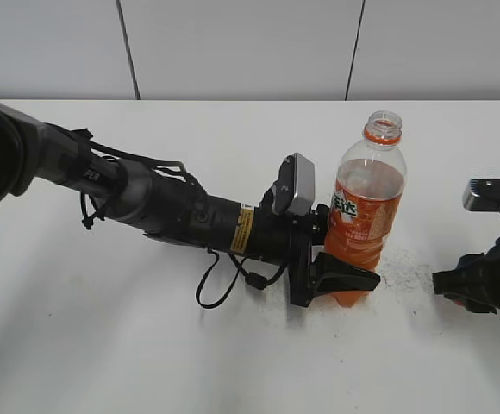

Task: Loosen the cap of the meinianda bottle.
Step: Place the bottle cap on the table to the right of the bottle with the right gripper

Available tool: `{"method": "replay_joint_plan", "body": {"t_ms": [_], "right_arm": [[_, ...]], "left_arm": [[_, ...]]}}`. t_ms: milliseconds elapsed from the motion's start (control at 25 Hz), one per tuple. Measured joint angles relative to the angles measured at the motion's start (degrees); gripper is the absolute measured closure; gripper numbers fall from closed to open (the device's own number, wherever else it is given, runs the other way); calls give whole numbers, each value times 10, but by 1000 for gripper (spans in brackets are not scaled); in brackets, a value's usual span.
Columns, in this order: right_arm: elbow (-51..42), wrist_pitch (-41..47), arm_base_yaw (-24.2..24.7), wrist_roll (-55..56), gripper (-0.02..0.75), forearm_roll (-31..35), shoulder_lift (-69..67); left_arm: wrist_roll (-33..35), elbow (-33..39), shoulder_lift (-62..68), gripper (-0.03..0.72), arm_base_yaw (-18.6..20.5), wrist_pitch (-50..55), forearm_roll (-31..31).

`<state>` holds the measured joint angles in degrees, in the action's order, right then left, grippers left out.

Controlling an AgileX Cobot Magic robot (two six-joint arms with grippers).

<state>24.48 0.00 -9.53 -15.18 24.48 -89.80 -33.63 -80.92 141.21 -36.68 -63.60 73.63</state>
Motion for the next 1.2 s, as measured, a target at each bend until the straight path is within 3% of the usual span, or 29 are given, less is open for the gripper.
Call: {"method": "replay_joint_plan", "body": {"t_ms": [600, 840, 960, 1120, 1200], "right_arm": [[0, -40, -12, 0, 452, -1, -62], [0, -43, -12, 0, 297, 3, -59], [0, -34, -12, 0, 269, 10, -39], [0, -4, -12, 0, 263, 12, 3], [0, 13, -12, 0, 263, 9, 22]], "left_arm": [[0, 0, 0, 200, 0, 0, 0], [0, 0, 0, 199, 0, 0, 1], [0, 0, 0, 158, 0, 1, 1], [-29, 1, 2, 36, 1, 37, 22], [-41, 1, 2, 20, 3, 48, 33]]}}
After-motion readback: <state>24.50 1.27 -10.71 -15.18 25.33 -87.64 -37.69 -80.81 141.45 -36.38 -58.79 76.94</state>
